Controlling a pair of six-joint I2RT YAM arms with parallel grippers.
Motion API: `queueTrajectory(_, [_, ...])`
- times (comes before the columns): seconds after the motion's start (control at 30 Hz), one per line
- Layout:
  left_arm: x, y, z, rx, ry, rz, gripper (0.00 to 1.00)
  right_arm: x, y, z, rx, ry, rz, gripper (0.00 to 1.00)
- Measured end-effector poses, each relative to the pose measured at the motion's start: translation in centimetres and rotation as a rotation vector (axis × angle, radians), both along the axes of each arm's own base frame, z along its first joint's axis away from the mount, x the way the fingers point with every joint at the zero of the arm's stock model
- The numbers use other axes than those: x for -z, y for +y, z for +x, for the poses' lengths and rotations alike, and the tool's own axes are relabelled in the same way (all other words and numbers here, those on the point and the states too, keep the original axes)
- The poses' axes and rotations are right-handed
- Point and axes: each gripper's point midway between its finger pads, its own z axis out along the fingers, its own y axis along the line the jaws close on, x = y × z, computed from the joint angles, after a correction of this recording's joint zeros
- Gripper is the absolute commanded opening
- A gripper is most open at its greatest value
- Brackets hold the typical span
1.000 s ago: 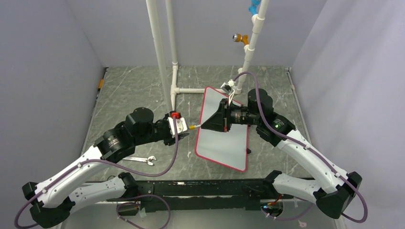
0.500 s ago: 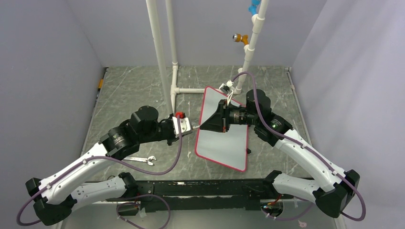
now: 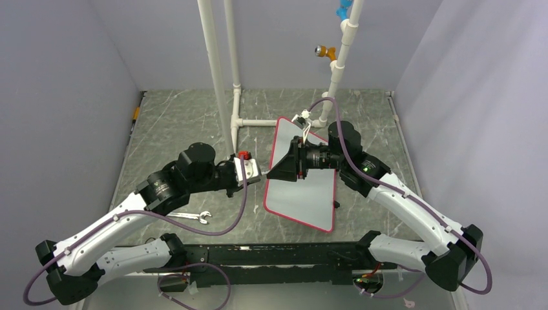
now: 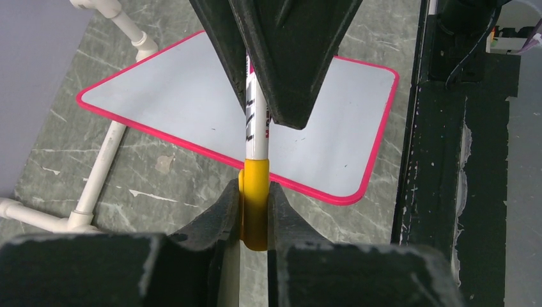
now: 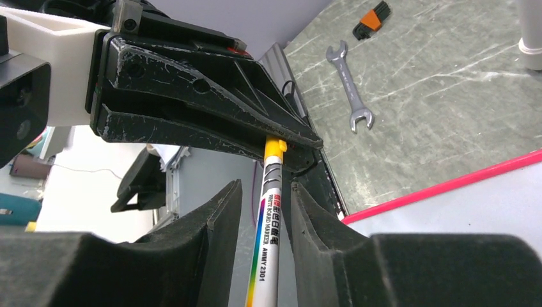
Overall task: Write a sentence on the whiteboard
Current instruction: Pass from the right arm to the left, then pass from the left arm to the right
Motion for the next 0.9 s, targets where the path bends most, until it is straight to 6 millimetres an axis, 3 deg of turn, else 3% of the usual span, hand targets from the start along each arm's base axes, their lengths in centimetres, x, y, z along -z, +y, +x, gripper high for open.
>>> queueTrajectory(0.47, [0.3, 0.4, 0.0, -0.008, 0.009, 0.014, 0.00, 0.1, 0.6, -0.4, -0.029, 0.008, 0.005, 0.30])
queueTrajectory(0.63, [0.5, 0.7, -0.2, -0.014, 0.014, 0.023, 0.00, 0.4, 0.9, -0.4, -0.036, 0.014, -0.001, 0.20])
queueTrajectory(0.8, [0.8, 1.0, -0.2, -0.021, 0.020, 0.035, 0.00, 1.0, 1.1, 0.0, -0.019, 0.016, -0.019, 0.02])
queueTrajectory(0.9, [0.9, 1.1, -0.1, -0.026, 0.021, 0.040, 0.00, 1.2, 1.1, 0.1, -0.008, 0.010, -0.031, 0.00])
